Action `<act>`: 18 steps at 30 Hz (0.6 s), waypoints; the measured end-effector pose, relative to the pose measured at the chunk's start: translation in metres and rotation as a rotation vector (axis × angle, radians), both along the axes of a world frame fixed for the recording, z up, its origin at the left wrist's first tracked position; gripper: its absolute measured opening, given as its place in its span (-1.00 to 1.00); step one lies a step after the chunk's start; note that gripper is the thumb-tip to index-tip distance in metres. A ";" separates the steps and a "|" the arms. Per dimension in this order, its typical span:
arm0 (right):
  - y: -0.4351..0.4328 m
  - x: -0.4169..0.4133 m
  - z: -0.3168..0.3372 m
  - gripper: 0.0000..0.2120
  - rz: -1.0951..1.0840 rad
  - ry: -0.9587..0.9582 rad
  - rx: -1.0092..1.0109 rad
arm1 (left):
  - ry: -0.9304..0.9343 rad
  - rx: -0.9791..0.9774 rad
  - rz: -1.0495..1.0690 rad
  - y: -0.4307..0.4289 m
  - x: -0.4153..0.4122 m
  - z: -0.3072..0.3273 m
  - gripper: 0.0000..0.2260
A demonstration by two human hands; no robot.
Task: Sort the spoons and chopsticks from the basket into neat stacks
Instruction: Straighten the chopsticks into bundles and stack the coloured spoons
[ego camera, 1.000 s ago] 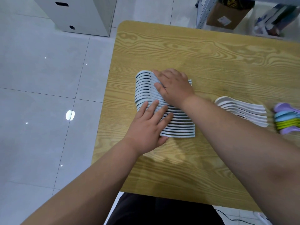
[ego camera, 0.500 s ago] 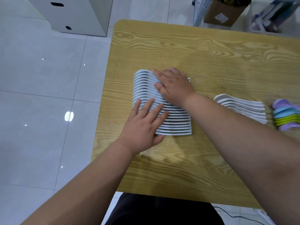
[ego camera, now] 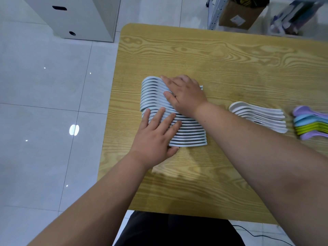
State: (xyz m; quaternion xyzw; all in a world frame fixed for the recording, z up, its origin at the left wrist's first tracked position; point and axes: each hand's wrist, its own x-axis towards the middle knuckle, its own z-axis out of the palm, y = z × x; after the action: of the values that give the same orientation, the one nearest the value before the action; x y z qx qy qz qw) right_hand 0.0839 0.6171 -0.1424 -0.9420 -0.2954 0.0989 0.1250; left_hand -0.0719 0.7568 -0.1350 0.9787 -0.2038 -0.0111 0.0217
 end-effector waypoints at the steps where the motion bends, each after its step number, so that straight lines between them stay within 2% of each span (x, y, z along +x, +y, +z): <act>1: 0.000 0.001 0.001 -0.36 0.003 0.013 -0.002 | -0.002 0.002 -0.001 0.000 0.000 0.000 -0.34; 10: -0.002 -0.003 0.000 -0.36 0.024 -0.018 0.000 | -0.013 0.000 -0.001 0.000 -0.002 -0.001 -0.34; 18: -0.005 -0.001 0.004 -0.24 0.025 0.050 0.011 | -0.029 0.001 0.000 -0.002 -0.003 0.000 -0.33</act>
State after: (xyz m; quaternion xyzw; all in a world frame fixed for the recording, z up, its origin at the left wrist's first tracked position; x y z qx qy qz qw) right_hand 0.0831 0.6123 -0.1382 -0.9348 -0.3043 0.1223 0.1362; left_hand -0.0753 0.7553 -0.1346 0.9788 -0.2042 0.0029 0.0183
